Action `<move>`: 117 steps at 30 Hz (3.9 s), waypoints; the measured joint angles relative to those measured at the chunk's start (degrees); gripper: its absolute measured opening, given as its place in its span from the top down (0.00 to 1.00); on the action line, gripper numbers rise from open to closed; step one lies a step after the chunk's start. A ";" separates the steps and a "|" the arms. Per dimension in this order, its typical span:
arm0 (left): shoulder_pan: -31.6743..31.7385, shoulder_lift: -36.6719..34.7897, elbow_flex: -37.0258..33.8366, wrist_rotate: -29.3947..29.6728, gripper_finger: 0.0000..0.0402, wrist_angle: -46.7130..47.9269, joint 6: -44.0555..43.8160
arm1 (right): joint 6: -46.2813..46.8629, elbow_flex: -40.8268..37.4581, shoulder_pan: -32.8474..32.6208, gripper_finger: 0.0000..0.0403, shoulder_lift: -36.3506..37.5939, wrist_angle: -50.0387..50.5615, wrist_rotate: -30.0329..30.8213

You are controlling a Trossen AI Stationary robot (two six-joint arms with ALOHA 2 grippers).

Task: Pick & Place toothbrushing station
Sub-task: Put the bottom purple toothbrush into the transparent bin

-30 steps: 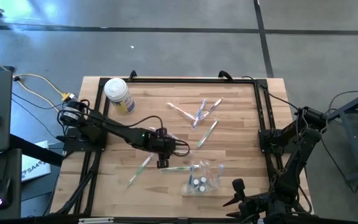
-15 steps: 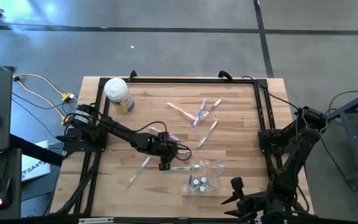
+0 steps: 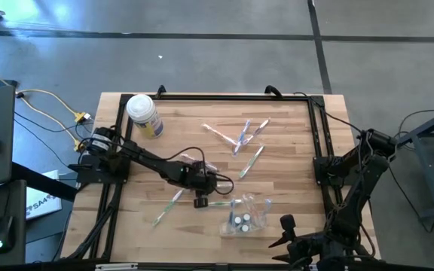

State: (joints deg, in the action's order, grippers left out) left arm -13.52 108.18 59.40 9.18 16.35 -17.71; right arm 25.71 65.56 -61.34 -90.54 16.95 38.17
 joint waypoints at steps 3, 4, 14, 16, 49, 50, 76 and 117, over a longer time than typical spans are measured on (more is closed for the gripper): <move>0.02 -0.07 0.00 -1.55 0.96 0.08 -0.31 | 0.11 0.00 0.02 0.64 0.00 0.00 0.00; -0.02 -0.06 -0.02 -1.80 0.96 0.08 -0.58 | 0.13 0.00 0.02 0.64 0.00 0.00 -0.02; -4.25 -4.45 2.64 7.16 0.99 14.09 -5.88 | 0.16 0.00 0.02 0.64 0.00 0.04 -0.63; -5.61 -5.94 4.49 9.23 0.99 20.48 -6.63 | 0.15 0.00 0.02 0.64 0.00 0.00 -0.66; -33.74 -17.92 5.04 52.64 0.99 -9.39 -6.21 | -0.09 -5.51 1.08 0.64 -0.02 -7.96 -0.81; -33.45 -17.92 3.75 50.38 0.99 -15.15 -2.57 | -0.61 -5.49 1.16 0.64 -0.02 -8.96 -1.05; -15.22 4.47 -7.69 0.73 0.99 -90.66 9.10 | -7.45 -5.46 0.85 0.64 -0.02 -13.37 -5.33; -14.12 14.44 -7.74 -4.42 0.99 -99.35 5.57 | -6.32 -5.46 0.85 0.64 -0.02 -13.35 -5.33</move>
State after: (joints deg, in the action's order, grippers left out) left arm -27.64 122.62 51.66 4.75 -83.00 -12.14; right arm 19.39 60.10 -60.49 -90.56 3.60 32.84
